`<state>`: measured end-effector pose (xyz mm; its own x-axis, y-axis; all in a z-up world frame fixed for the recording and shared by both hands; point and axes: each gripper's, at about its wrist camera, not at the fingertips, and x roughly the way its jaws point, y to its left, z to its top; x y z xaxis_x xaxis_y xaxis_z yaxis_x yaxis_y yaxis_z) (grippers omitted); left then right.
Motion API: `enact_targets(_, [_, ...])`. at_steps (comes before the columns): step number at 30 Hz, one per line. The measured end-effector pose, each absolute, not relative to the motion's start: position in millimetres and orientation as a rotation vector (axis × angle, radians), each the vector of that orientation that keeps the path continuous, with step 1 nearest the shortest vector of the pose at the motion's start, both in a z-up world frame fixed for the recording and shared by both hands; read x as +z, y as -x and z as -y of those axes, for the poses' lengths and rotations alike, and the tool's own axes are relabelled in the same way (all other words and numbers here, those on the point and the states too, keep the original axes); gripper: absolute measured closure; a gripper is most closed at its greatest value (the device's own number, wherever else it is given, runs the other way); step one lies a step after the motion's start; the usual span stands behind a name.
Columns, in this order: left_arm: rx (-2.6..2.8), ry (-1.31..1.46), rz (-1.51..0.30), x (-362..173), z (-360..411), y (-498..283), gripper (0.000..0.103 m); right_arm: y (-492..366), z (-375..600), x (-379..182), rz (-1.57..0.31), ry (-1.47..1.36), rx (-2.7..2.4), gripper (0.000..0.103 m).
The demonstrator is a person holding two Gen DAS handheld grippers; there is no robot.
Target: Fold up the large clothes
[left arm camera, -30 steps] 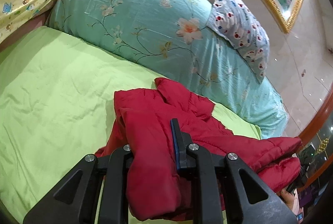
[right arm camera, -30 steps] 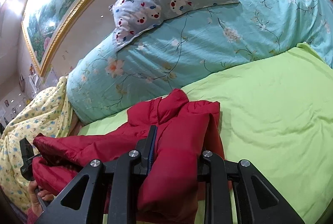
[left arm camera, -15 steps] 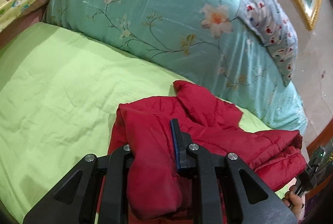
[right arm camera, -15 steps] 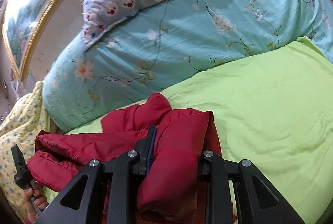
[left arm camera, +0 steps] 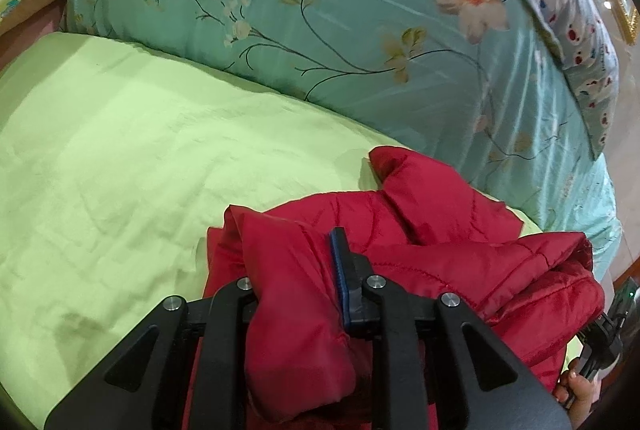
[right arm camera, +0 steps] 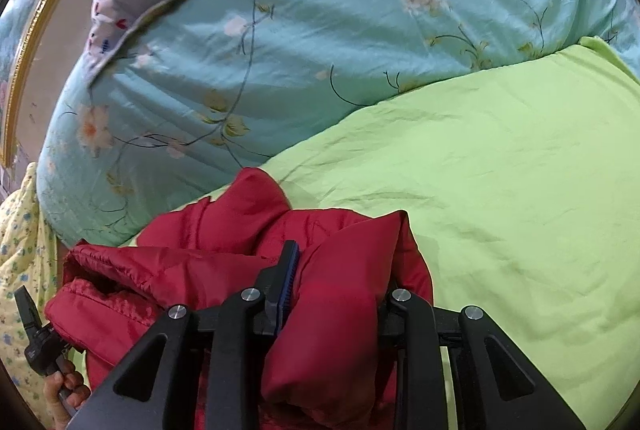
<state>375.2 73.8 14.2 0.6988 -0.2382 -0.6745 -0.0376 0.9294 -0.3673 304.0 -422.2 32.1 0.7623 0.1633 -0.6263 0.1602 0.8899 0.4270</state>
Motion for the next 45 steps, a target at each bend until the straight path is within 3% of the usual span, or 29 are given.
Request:
enact_targets(10, [-0.105, 0.397, -0.841, 0, -77, -408, 0.083, -352, 423, 6, -0.766, -0.5, -0.014, 0.073])
enact_targets(18, [-0.184, 0.439, -0.776, 33, -95, -367, 0.066, -367, 426, -8, -0.773, -0.516, -0.009, 0.072])
enact_targets(22, [-0.202, 0.417, -0.73, 52, -93, -338, 0.065, -370, 426, -10, -0.769, -0.519, -0.015, 0.073])
enact_targets(27, [-0.305, 0.36, -0.717, 63, -66, -306, 0.059, -374, 426, -11, -0.77, -0.518, -0.027, 0.072])
enact_targets(33, [-0.32, 0.157, -0.818, 29, -5, -311, 0.059, -374, 425, -8, -0.772, -0.513, -0.029, 0.071])
enact_targets(36, [-0.261, 0.101, -0.822, 9, 5, -324, 0.059, -365, 420, 5, -0.745, -0.48, -0.007, 0.061])
enact_targets(43, [-0.221, 0.088, -0.808, 2, 9, -341, 0.059, -303, 413, 63, -0.586, -0.418, 0.055, 0.027])
enact_targets(45, [-0.205, 0.075, -0.801, 1, 13, -342, 0.059, -281, 403, 76, -0.544, -0.374, 0.082, 0.022])
